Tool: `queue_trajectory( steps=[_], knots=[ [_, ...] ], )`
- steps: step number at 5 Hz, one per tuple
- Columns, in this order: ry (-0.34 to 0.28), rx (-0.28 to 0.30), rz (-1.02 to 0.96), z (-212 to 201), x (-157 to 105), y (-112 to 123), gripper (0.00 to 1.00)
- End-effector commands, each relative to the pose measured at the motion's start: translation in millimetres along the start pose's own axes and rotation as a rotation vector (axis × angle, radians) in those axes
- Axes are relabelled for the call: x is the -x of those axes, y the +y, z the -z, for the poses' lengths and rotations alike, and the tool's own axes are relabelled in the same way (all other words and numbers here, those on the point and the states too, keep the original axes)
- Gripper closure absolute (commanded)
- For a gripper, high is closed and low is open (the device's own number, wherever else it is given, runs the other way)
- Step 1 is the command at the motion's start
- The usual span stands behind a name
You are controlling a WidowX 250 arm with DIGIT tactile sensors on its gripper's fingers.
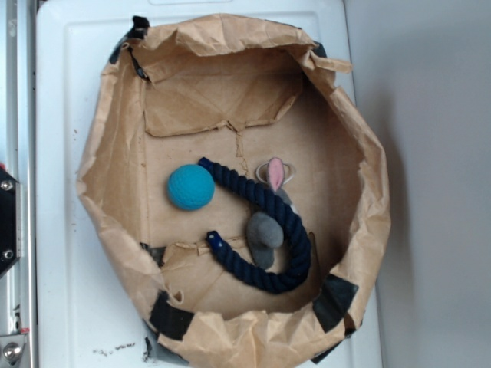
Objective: Grab the blue ball.
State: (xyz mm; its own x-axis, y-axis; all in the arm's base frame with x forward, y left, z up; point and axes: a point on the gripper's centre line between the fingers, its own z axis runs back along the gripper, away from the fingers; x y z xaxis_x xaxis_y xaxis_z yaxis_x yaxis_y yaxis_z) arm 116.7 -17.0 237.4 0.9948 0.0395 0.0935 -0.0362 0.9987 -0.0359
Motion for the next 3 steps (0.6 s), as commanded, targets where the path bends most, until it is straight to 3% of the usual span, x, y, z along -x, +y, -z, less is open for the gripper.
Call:
queue_trajectory(
  steps=[1, 2, 3],
  knots=[
    [0.0, 0.0, 0.0, 0, 0, 0, 0.0],
    [-0.001, -0.04, -0.083, 26, -48, 6, 0.0],
    [-0.001, -0.04, -0.083, 26, -48, 6, 0.0]
  ],
)
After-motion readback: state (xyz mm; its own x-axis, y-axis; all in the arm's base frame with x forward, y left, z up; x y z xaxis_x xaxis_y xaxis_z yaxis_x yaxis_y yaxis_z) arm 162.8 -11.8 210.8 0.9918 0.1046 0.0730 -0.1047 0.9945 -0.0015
